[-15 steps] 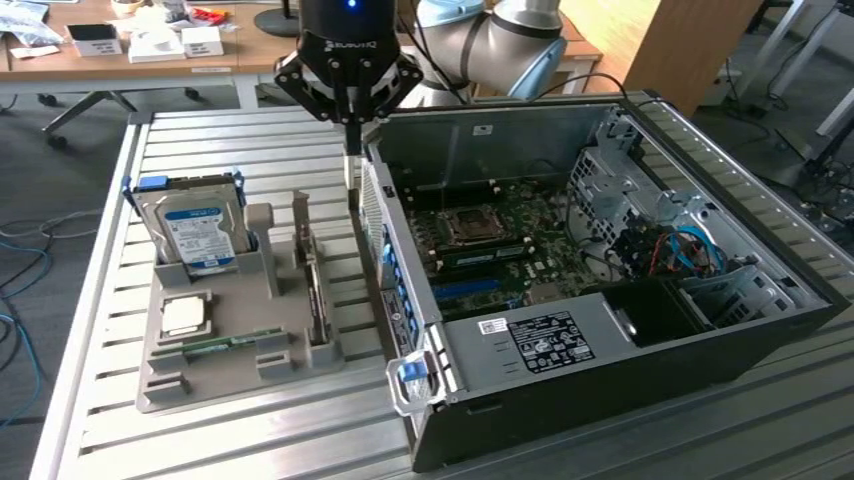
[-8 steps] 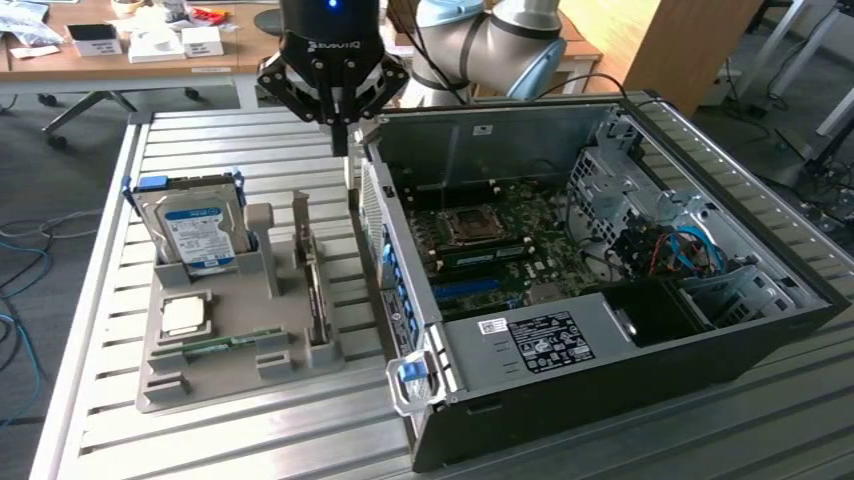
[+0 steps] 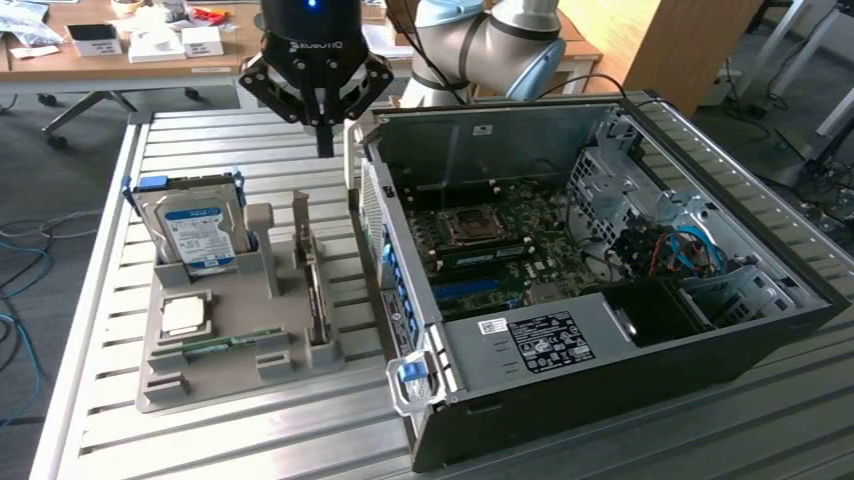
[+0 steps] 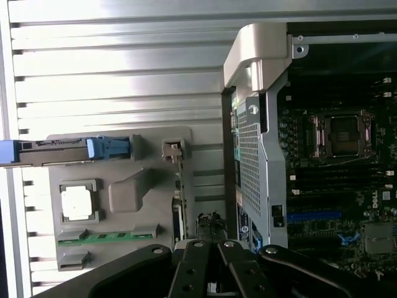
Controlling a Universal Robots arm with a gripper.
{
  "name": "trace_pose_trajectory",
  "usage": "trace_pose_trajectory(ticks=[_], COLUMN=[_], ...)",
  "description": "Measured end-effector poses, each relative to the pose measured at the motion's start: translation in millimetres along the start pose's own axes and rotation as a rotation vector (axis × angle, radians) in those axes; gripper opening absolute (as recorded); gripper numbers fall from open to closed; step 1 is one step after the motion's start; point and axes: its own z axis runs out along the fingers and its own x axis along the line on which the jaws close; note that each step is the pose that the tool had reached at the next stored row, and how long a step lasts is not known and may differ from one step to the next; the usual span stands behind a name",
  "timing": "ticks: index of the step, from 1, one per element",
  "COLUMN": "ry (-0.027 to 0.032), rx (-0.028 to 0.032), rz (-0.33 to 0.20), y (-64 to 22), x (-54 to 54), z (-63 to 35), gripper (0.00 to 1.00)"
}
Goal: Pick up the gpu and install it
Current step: 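Reach for the gpu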
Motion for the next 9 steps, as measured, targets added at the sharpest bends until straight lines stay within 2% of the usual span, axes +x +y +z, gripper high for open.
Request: trace_pose_trajectory(ticks=[9], ry=[0.0], rx=[-0.0001], rz=[0.0], y=[-1.0], x=[14.1], z=[-0.3], gripper=[0.11])
